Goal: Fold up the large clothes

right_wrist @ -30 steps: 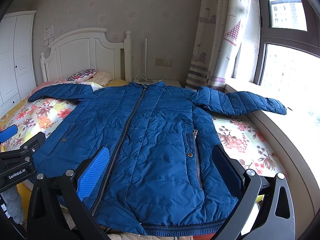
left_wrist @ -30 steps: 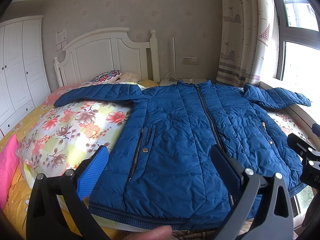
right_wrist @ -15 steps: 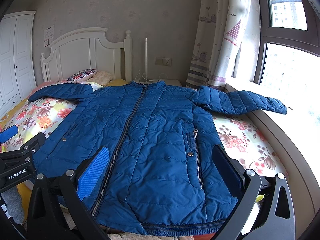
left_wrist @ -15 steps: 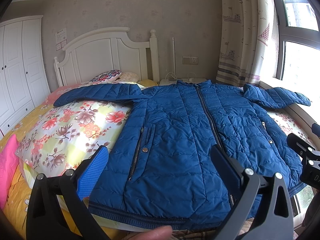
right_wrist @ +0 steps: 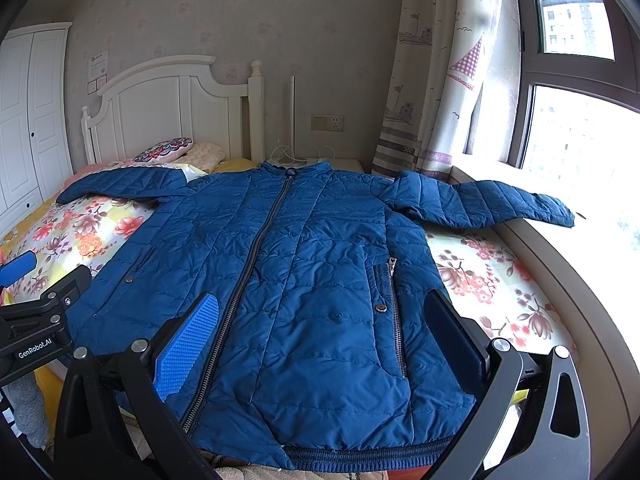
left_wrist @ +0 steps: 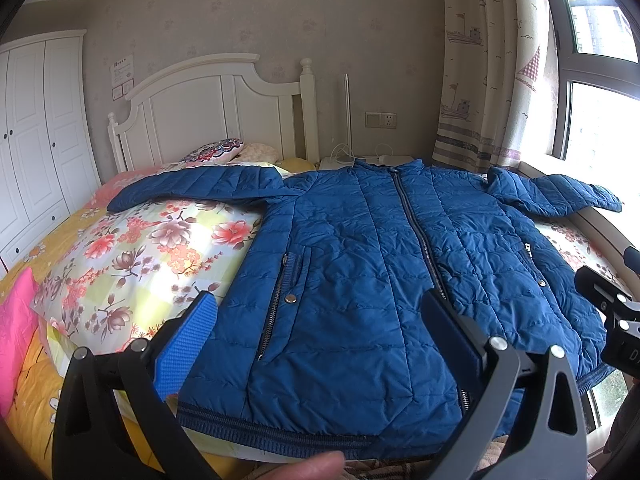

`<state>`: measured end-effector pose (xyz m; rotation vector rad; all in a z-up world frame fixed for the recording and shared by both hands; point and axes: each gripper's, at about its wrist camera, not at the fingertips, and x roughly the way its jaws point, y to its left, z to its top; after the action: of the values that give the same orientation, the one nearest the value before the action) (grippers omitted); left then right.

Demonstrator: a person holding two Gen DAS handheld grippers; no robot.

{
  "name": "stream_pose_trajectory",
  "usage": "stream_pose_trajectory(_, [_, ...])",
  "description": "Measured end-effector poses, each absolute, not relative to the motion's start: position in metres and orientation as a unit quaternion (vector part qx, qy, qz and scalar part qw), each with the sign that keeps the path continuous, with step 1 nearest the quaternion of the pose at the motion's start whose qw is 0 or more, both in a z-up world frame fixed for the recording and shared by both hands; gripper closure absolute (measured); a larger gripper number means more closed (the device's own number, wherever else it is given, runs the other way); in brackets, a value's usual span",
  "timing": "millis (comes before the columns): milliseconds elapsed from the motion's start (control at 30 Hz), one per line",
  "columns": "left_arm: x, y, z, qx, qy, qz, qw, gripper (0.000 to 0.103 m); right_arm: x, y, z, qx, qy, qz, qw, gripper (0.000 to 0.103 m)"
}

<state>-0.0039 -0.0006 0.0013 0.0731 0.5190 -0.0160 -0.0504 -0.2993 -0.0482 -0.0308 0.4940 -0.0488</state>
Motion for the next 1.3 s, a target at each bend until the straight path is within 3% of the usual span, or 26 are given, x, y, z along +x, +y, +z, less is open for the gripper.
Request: stream_pose_trajectory(1300, [0.007, -0.001, -0.010, 0.042, 0.280, -0.015, 0.959, 0.002, -0.038, -0.310, -0.060, 0.008, 0.256, 0.000, 0.967, 0.005])
